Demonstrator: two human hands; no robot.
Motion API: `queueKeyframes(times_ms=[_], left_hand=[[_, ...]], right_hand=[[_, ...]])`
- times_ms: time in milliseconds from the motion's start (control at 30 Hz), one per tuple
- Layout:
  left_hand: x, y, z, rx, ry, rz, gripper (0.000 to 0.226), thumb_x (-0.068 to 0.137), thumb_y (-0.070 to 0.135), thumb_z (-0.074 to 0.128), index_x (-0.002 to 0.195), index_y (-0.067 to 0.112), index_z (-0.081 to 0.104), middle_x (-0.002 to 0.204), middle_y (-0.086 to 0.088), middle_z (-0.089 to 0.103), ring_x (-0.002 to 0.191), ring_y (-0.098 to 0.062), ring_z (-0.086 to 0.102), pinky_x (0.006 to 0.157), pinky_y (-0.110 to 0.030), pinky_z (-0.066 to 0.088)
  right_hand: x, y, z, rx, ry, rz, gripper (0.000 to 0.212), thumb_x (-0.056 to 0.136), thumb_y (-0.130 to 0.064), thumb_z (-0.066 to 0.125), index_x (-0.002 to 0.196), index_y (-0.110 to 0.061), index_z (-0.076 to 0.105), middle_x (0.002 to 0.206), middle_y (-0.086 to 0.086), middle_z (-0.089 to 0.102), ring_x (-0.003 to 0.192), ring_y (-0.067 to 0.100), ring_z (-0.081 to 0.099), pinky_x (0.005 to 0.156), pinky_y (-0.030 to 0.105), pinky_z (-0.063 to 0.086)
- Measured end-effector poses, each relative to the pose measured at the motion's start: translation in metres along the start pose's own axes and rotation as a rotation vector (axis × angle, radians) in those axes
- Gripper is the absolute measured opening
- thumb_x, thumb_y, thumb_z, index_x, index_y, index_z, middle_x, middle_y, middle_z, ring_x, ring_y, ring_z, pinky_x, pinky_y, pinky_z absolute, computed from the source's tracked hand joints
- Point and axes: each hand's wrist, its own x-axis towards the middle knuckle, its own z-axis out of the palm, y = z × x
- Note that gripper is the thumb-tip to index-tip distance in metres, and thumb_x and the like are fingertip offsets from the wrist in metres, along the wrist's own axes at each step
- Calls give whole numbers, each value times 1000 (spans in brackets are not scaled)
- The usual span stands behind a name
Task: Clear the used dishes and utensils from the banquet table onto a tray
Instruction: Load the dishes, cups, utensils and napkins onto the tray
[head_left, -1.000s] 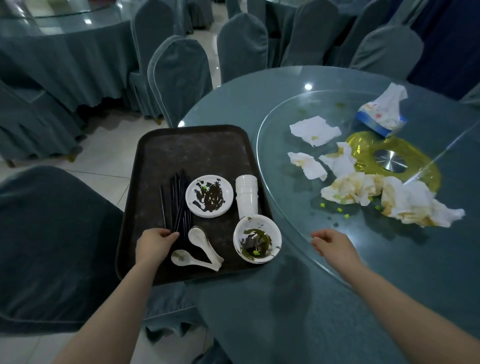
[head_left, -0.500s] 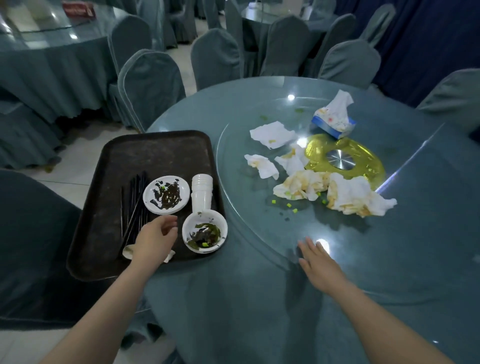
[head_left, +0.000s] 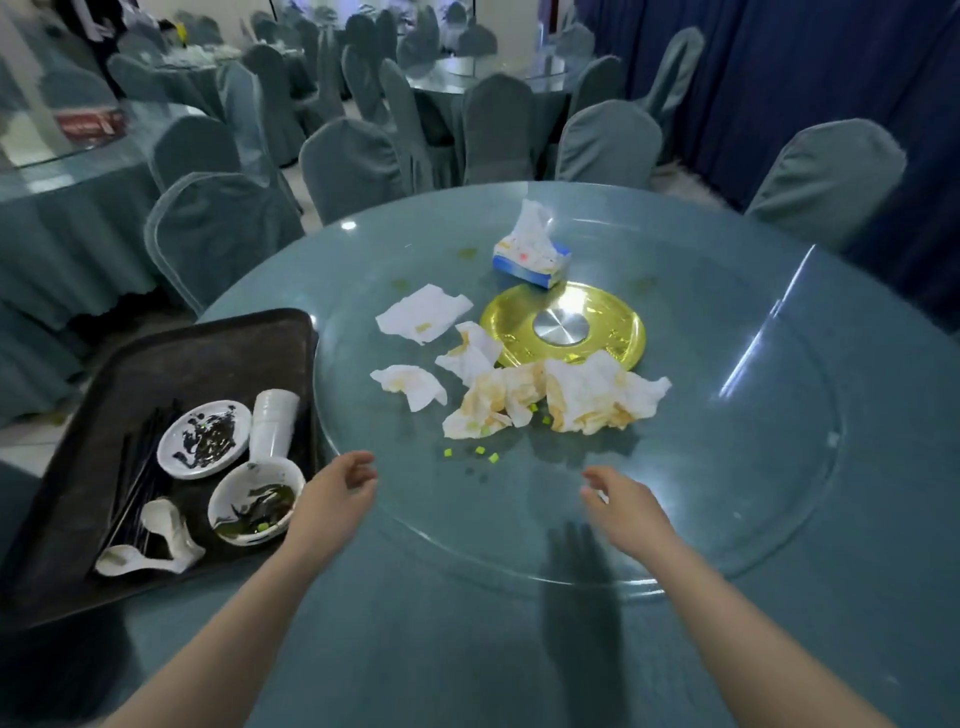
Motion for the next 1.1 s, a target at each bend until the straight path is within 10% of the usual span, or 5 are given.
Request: queueKeyframes(times_ms=[300, 600, 800, 933, 1100], left_hand=[[52, 64, 64, 211, -28, 29, 47, 84, 19, 63, 129, 25, 51, 112, 12, 63, 101, -7, 57, 78, -28, 44], [81, 60, 114, 288, -109, 14, 87, 75, 39, 76, 146, 24, 29, 149, 3, 38, 135, -18, 37, 100, -34, 38], [102, 66, 150, 557, -136, -161, 115, 60, 79, 63, 150, 42, 1, 159, -8, -18, 146, -33, -10, 115, -56, 9], [114, 58, 168, 580, -243, -276, 117, 60, 84, 57, 148, 44, -9, 155, -12, -28, 144, -39, -15, 115, -59, 6], [110, 47, 182, 493, -89, -228, 96, 71, 70, 63, 149, 35, 20, 160, -12, -8, 146, -38, -4, 116, -52, 11]], right_hand=[[86, 13, -80, 171, 425, 145, 31, 89, -22, 52, 119, -20, 59, 108, 6, 68, 94, 30, 61, 67, 29, 38], [191, 34, -75, -196, 62, 134, 84, 76, -74, 52, 146, -46, 15, 160, 5, -5, 144, 40, -10, 115, 57, 13], [199, 84, -48, -252, 149, -5, 48, 92, -13, 44, 138, -26, 49, 151, 5, 36, 138, 28, 30, 111, 33, 25], [199, 77, -53, 198, 370, 57, 50, 83, 3, 44, 122, -24, 63, 123, 3, 59, 106, 21, 53, 66, 5, 35], [204, 23, -54, 243, 281, -192, 54, 82, 4, 52, 125, -26, 63, 147, 6, 38, 134, 24, 35, 110, 28, 30]])
